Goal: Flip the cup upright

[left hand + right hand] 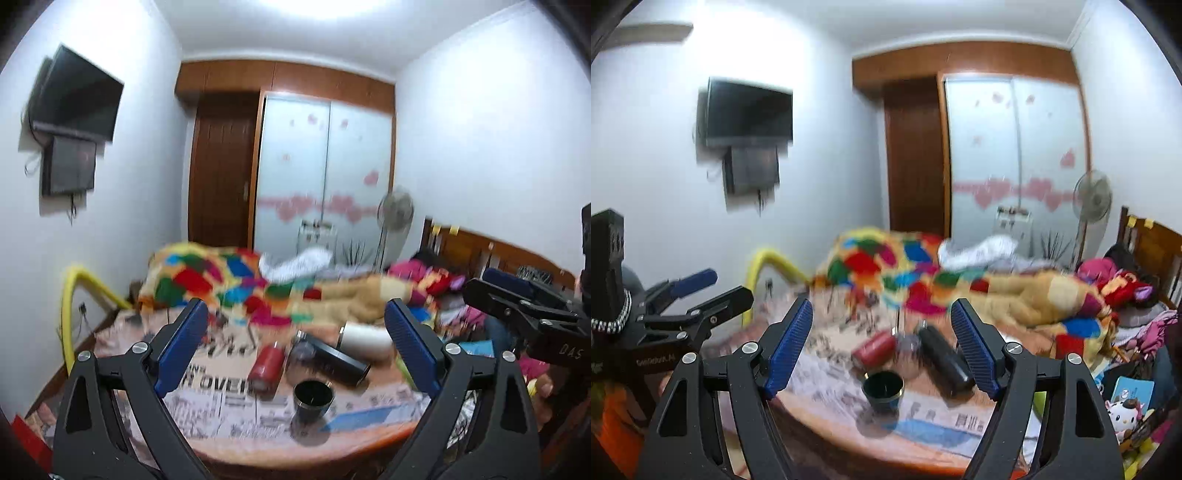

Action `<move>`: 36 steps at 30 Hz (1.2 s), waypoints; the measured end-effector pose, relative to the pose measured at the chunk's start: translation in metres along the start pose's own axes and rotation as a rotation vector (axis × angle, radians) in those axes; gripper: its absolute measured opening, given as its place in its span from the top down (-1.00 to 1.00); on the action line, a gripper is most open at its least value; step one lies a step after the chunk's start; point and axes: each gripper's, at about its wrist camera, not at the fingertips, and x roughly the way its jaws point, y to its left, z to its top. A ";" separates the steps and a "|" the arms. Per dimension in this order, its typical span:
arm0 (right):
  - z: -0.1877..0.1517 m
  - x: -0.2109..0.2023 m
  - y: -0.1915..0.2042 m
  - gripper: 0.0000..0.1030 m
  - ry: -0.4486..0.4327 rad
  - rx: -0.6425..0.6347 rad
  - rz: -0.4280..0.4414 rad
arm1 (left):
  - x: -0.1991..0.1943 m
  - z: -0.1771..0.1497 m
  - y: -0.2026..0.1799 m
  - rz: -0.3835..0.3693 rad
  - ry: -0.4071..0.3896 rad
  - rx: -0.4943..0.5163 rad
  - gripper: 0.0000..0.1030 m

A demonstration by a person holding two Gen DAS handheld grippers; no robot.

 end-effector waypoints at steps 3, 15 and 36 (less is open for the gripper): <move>0.005 -0.023 0.009 -0.46 -0.081 0.012 -0.029 | -0.024 0.006 -0.008 0.005 -0.058 0.010 -0.88; -0.010 -0.032 0.014 -0.99 -0.110 0.021 -0.129 | -0.044 -0.007 -0.015 0.078 -0.077 -0.008 -0.99; -0.021 -0.043 0.013 -1.00 -0.083 0.013 -0.134 | -0.035 -0.015 -0.020 0.106 -0.056 0.001 -0.99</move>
